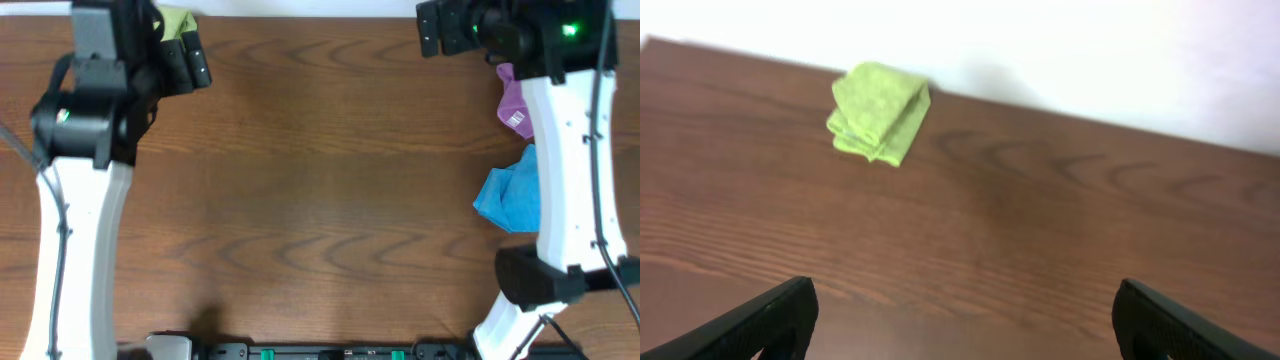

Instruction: Fold the cloth

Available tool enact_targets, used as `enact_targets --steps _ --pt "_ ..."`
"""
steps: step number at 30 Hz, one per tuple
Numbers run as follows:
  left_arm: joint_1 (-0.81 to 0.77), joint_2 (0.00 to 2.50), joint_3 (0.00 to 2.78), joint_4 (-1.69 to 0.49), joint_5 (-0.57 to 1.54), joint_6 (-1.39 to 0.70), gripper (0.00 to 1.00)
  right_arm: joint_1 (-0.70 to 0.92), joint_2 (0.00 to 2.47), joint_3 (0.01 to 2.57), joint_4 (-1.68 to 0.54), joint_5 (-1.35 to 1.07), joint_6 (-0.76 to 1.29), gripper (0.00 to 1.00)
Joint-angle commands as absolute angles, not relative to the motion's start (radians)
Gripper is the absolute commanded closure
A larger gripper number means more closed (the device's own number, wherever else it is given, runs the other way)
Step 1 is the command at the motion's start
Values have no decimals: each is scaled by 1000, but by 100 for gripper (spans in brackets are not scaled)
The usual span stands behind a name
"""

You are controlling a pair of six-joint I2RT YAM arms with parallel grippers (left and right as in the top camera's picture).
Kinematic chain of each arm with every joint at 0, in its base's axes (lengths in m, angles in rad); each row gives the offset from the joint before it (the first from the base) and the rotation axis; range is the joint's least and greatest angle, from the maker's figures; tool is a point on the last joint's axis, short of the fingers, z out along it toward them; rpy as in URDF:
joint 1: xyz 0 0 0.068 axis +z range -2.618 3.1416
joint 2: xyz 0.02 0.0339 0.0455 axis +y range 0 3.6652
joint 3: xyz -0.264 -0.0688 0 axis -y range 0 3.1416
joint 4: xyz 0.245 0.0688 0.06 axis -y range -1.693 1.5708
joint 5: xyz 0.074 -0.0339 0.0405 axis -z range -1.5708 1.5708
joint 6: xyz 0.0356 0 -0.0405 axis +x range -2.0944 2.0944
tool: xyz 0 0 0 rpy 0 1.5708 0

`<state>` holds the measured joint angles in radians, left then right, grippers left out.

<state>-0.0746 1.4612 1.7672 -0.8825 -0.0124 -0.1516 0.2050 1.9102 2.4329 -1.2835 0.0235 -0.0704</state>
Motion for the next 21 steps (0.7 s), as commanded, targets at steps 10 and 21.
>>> enact_targets --steps 10,21 --pt "-73 1091 1436 -894 -59 -123 5 203 1490 1864 -1142 34 -114 1" --pt "-72 956 1264 -778 -60 -112 5 203 1221 1480 -964 52 -113 1"
